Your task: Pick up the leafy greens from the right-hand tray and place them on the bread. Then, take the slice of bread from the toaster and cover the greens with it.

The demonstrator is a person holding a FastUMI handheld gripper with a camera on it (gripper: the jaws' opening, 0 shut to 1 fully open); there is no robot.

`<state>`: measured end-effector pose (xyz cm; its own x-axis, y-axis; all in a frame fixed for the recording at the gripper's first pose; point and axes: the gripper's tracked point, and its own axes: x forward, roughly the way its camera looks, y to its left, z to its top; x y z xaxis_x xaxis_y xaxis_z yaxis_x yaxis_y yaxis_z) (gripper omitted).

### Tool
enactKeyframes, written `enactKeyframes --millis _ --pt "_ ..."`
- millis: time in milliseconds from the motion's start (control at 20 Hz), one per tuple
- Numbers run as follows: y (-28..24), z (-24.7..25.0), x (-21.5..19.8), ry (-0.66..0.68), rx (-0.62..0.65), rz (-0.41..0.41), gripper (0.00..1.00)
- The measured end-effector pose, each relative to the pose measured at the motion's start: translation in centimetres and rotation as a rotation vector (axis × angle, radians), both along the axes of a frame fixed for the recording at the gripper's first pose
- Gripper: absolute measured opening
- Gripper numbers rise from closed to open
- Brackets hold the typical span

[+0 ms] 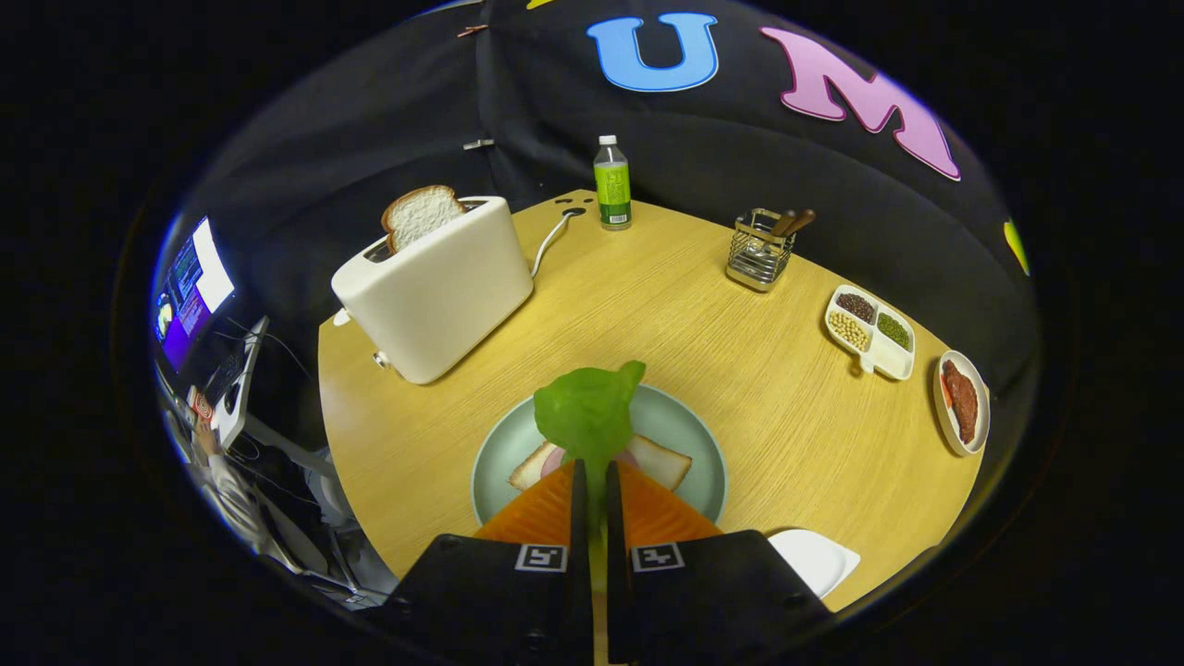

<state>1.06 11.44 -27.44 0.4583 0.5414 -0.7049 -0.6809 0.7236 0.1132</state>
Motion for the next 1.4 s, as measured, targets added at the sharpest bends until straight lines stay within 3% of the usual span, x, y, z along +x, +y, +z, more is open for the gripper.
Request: enactKeyframes --millis 200,300,400,550,900,1400 --pt "0.6 -0.9 0.1 0.002 -0.023 -0.004 0.25" --pt "0.8 -1.1 0.2 -0.001 -0.035 -0.009 0.40" --pt "1.1 -0.9 0.3 -0.014 -0.031 -0.016 0.42" --pt "1.7 0.1 0.7 -0.040 -0.013 -0.039 1.00" --pt "5.5 5.7 1.1 -0.100 0.067 -0.107 1.00" --pt "14.9 13.0 2.6 -0.142 0.135 -0.202 1.00"
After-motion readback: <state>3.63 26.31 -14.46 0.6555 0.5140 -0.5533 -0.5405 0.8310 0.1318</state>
